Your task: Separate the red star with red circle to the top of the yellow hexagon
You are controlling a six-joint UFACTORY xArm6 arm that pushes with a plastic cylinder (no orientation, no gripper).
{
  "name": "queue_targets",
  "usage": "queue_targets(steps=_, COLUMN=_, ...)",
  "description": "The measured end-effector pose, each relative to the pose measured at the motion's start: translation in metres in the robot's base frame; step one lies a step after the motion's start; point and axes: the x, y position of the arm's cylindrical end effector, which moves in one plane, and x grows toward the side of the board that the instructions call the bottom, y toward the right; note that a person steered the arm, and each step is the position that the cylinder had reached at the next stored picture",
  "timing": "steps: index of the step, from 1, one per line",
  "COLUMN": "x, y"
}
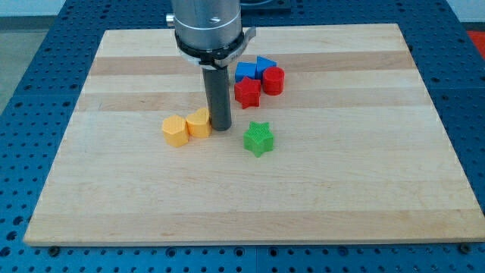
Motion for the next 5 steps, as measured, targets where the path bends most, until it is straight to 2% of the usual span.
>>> queue_targets(steps=2, x=-0.018, y=0.119)
queue_targets(steps=3, x=-0.045, y=0.192)
queue_targets(steps=4, x=-0.088, y=0.235)
queue_targets(steps=5, x=-0.106, y=0.21)
